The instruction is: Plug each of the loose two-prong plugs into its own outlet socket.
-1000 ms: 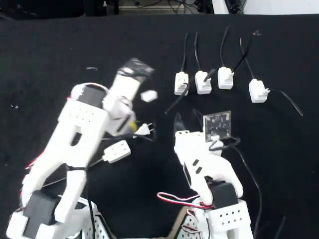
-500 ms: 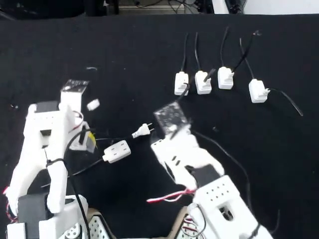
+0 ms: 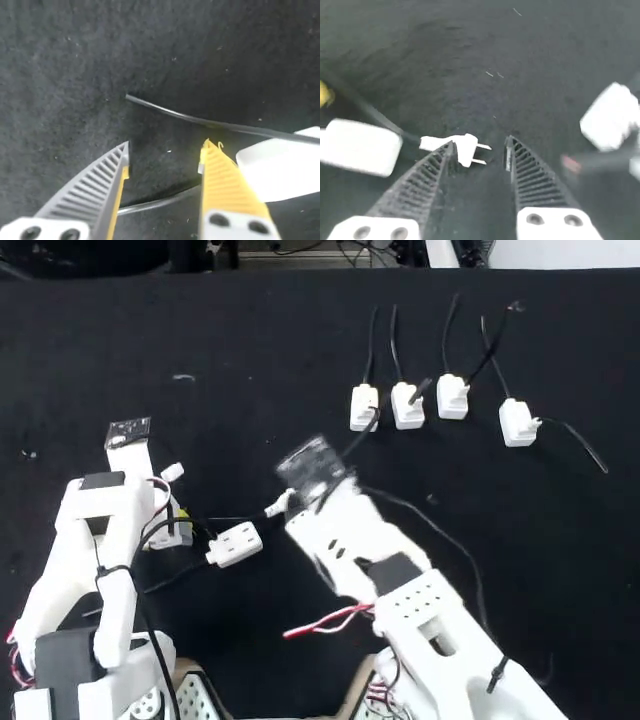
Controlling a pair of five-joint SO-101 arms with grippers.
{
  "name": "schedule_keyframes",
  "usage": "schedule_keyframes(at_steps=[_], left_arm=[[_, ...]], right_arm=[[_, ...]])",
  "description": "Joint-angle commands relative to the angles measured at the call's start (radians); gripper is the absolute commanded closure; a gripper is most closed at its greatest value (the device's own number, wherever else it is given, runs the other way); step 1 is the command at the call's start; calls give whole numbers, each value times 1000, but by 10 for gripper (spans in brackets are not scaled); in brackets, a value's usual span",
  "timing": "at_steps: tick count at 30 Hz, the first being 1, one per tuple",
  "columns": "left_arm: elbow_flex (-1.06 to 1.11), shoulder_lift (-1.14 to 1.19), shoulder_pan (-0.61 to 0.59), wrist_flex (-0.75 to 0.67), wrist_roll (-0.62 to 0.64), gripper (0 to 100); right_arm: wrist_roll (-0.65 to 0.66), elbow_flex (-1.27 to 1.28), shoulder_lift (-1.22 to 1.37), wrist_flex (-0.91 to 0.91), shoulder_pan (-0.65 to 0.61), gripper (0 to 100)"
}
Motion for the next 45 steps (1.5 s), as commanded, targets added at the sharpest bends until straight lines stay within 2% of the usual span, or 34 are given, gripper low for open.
schedule_keyframes(at_steps=[1,4,8,13,20,31,34,43,45], left_arm=[[38,-26,-12,-58,35,770],[67,-29,-10,-109,35,770],[67,-34,-12,-109,35,770],[67,-28,-12,-110,35,770],[67,-28,-12,-110,35,770],[67,-28,-12,-114,35,770],[67,-28,-12,-114,35,770],[68,-28,-12,-115,35,770],[68,-28,-12,-115,35,770]], right_arm=[[298,-10,-8,5,-69,851],[313,-31,-7,40,-84,851],[344,-117,65,103,-84,848],[476,-292,308,198,-83,848],[588,-458,596,204,-84,848],[591,-572,727,201,-86,849],[629,-581,759,196,-86,850],[635,-584,888,48,-86,852],[632,-582,880,49,-83,888]])
